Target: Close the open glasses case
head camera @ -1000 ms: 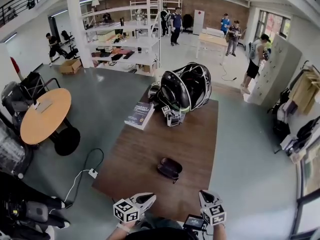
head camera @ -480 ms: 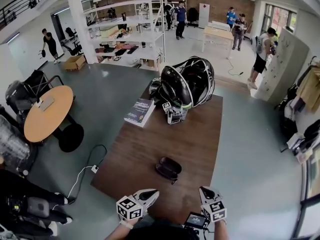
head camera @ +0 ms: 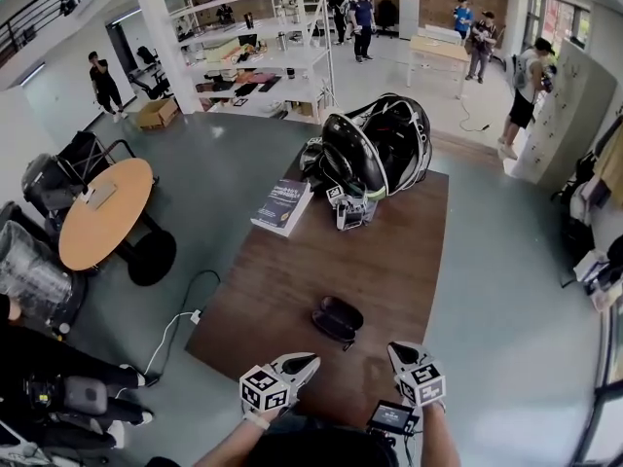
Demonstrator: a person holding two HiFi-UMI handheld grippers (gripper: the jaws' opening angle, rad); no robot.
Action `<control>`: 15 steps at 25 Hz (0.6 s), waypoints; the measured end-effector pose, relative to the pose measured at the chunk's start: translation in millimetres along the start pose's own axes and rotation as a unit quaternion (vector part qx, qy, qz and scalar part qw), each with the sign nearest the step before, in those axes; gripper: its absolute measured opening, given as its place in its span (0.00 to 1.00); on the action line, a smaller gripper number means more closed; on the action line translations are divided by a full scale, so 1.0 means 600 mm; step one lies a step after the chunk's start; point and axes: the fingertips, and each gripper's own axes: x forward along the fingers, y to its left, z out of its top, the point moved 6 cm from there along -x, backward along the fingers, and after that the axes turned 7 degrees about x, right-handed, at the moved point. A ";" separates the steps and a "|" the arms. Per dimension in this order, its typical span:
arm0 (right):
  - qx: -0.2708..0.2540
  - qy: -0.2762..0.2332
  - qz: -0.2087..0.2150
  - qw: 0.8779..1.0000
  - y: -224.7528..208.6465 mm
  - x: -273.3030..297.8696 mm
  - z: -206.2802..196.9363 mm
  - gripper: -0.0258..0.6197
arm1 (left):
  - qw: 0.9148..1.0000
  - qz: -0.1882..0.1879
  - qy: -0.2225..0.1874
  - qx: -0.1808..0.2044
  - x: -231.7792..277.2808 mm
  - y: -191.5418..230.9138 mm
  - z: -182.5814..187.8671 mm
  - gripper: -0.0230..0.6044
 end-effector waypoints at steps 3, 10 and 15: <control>-0.006 0.017 0.003 1.000 -0.010 0.027 0.004 0.02 | 1.000 0.000 0.007 -0.006 0.024 0.028 -0.002 0.04; 0.015 0.055 0.026 0.998 -0.025 0.085 -0.009 0.02 | 0.999 -0.006 0.044 -0.016 0.081 0.087 -0.028 0.04; 0.025 0.089 0.042 0.995 -0.042 0.134 -0.029 0.03 | 0.998 -0.002 0.061 -0.033 0.127 0.133 -0.051 0.04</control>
